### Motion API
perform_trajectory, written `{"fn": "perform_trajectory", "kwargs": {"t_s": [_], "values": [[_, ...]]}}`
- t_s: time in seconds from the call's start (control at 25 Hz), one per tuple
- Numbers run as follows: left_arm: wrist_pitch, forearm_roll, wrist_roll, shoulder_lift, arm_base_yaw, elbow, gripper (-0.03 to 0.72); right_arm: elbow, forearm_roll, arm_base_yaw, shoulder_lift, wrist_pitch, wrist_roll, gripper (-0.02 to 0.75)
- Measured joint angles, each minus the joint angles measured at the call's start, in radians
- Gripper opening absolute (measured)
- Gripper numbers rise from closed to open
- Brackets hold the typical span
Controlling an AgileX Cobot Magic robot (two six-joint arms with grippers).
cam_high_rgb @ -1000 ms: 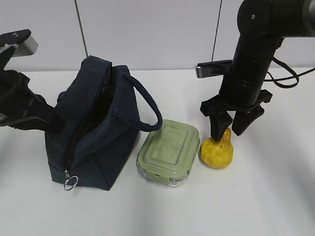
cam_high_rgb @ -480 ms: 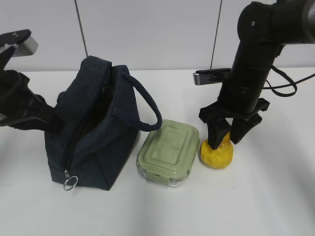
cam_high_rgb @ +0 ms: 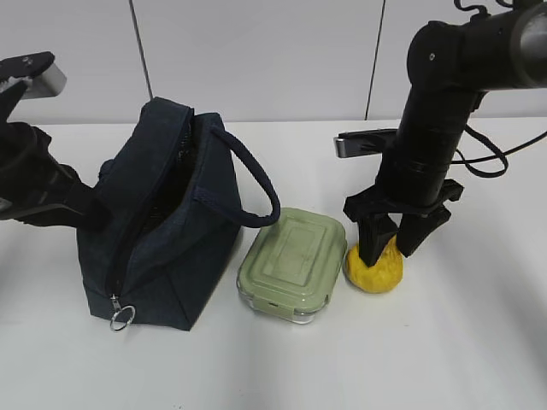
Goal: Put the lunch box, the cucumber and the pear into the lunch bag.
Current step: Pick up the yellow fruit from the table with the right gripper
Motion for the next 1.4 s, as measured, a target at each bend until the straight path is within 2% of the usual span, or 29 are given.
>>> {"fn": "perform_trajectory", "kwargs": {"t_s": [1.4], "values": [[0.001,0.006,0.000,0.000,0.000,0.000,0.002,-0.022,0.003,0.000,-0.020,-0.042,0.000,0.486]]}}
